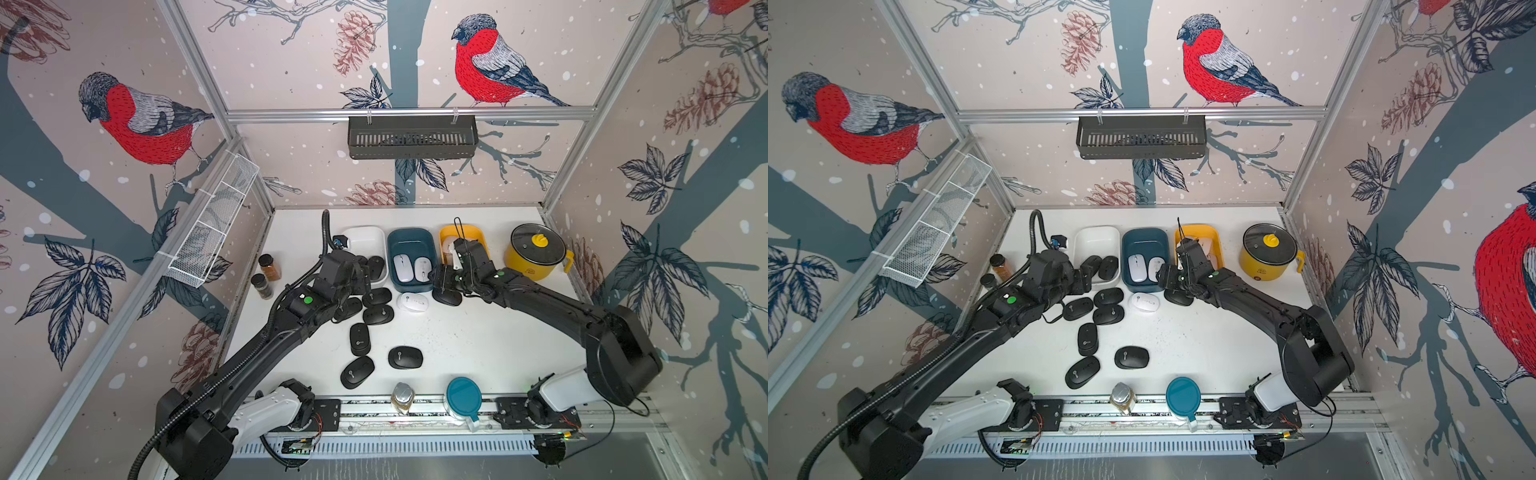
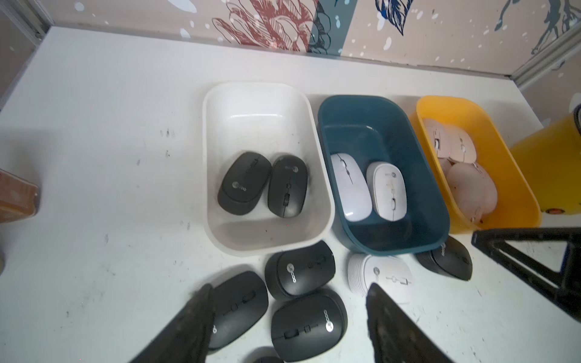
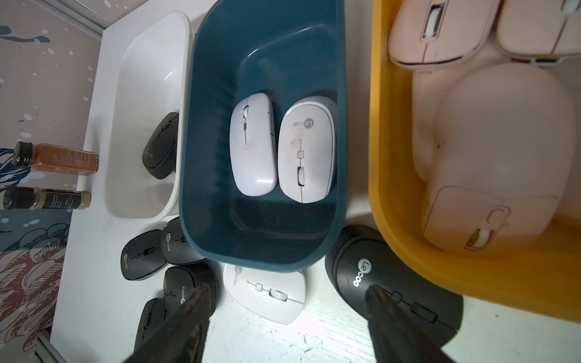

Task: Place the mice by color into the storage box
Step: Place the mouse in the storage box, then pick up the mouse from the center of the board.

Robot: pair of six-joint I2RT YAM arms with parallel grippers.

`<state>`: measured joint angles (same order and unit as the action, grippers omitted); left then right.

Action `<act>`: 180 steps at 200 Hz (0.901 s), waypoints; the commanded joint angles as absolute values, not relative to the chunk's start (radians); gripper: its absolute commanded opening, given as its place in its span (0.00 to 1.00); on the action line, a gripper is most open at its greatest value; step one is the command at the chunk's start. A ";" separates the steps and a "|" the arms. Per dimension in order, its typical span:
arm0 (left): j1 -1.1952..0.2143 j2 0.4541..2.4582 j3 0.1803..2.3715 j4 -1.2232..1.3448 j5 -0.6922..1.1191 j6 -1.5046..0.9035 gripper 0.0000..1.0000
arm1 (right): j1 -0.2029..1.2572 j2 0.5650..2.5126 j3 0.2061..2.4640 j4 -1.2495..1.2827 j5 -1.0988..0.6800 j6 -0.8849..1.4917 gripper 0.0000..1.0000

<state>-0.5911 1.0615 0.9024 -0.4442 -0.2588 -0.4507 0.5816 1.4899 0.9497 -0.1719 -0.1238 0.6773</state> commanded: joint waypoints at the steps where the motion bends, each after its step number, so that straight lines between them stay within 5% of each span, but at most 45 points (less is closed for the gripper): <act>1: -0.636 1.049 0.883 -0.519 -0.285 -0.499 0.75 | 0.585 1.485 0.956 -0.157 -0.105 0.664 0.78; 180: -0.985 0.956 0.543 -0.627 -0.303 -0.967 0.76 | 0.620 1.536 0.943 -0.091 -0.153 0.684 0.78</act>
<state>-0.9756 0.9504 0.5549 -0.6056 -0.2951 -0.8848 0.6121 1.5257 0.9474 -0.1246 -0.1490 0.6773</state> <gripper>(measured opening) 0.756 0.785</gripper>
